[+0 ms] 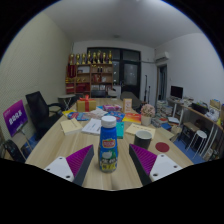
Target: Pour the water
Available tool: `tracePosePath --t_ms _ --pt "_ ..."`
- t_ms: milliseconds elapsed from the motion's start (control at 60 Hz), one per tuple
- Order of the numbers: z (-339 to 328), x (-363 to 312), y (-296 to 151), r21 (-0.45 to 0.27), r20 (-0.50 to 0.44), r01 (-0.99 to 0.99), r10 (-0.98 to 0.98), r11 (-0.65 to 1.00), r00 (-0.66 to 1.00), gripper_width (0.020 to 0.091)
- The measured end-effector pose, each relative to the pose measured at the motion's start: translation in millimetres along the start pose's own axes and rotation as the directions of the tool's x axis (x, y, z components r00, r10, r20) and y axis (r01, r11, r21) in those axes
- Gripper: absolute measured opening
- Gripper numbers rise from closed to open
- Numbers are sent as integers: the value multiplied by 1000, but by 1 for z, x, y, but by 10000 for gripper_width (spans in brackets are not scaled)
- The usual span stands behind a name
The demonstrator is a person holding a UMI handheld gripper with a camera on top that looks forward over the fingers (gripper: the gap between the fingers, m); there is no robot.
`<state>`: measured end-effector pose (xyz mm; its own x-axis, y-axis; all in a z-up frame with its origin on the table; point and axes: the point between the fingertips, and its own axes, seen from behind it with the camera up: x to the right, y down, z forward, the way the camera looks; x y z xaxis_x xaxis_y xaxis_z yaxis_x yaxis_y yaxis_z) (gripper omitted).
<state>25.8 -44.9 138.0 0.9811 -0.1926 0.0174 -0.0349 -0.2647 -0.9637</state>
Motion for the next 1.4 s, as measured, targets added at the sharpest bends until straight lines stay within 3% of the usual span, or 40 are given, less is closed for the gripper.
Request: tracePosePath --t_ms 333,367,400,417,467,650,767,900,1033,1117,1233,1400 --pt "130 -10 50 -35 17 51 -51 998 999 808" --pt "135 -12 61 -53 22 61 -60 997 998 794" --pt "139 -15 72 -80 39 61 -58 995 998 747" --pt "140 -18 76 -92 54 56 -51 994 997 667" --pt "143 -18 75 -76 61 34 -30 997 998 623" --pt "147 -23 75 -63 139 99 -89 993 986 604" --pt "149 -26 76 -133 186 88 -62 987 981 556" --pt "140 -47 31 -179 294 -132 181 975 939 526" --pt "126 -61 -48 -318 356 -596 675 737 646 527" --pt "119 -57 -87 -425 308 -778 882 462 356 524" --pt "118 -34 -100 -553 229 -829 972 86 -52 523" --pt "97 -25 -117 -639 110 -739 925 -214 -363 524"
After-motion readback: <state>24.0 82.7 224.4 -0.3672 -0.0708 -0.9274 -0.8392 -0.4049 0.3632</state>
